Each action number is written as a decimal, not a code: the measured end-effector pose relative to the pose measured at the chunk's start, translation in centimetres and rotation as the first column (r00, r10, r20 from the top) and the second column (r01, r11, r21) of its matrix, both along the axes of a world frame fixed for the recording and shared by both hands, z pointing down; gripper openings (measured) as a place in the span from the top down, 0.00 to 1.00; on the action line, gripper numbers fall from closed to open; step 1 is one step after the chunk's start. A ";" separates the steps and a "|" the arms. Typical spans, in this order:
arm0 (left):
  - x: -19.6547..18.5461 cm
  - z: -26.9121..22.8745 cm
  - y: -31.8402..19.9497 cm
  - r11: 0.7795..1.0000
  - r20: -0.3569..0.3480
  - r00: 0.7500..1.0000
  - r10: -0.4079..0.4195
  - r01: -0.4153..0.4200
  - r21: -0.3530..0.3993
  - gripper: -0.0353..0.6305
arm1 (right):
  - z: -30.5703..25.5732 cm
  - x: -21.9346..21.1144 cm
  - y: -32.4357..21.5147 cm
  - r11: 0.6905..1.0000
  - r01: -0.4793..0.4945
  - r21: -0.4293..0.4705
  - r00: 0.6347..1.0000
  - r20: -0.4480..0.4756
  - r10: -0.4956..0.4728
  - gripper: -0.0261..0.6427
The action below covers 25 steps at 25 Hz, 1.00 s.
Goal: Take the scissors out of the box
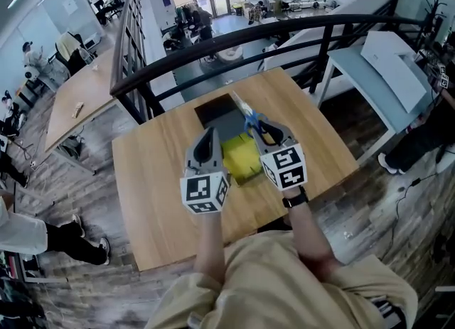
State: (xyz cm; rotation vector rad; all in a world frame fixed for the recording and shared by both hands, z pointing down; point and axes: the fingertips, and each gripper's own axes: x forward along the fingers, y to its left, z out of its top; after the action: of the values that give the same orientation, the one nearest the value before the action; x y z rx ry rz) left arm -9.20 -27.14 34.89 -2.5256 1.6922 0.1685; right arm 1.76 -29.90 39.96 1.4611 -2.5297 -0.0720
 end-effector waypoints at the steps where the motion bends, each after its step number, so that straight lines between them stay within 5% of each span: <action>1: -0.1 -0.2 0.0 1.000 -0.003 1.000 -0.002 0.002 0.005 0.93 | -0.4 0.0 0.1 1.000 0.000 0.015 1.000 -0.001 0.000 0.84; 8: -0.3 -0.4 -0.1 1.000 -0.011 1.000 -0.011 0.011 0.016 0.93 | -2.7 -0.4 0.6 0.995 -0.002 0.099 1.000 -0.007 0.002 0.84; 25: 0.1 -0.1 -1.0 1.000 -0.028 0.999 -0.014 0.015 0.009 0.93 | -3.4 0.0 0.0 0.994 0.006 0.107 1.000 -0.019 -0.004 0.84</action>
State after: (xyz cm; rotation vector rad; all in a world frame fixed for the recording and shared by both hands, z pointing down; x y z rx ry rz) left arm -9.05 -28.18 34.81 -2.5157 1.7157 0.2110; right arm 1.75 -29.85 36.58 1.4856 -2.5501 -0.2240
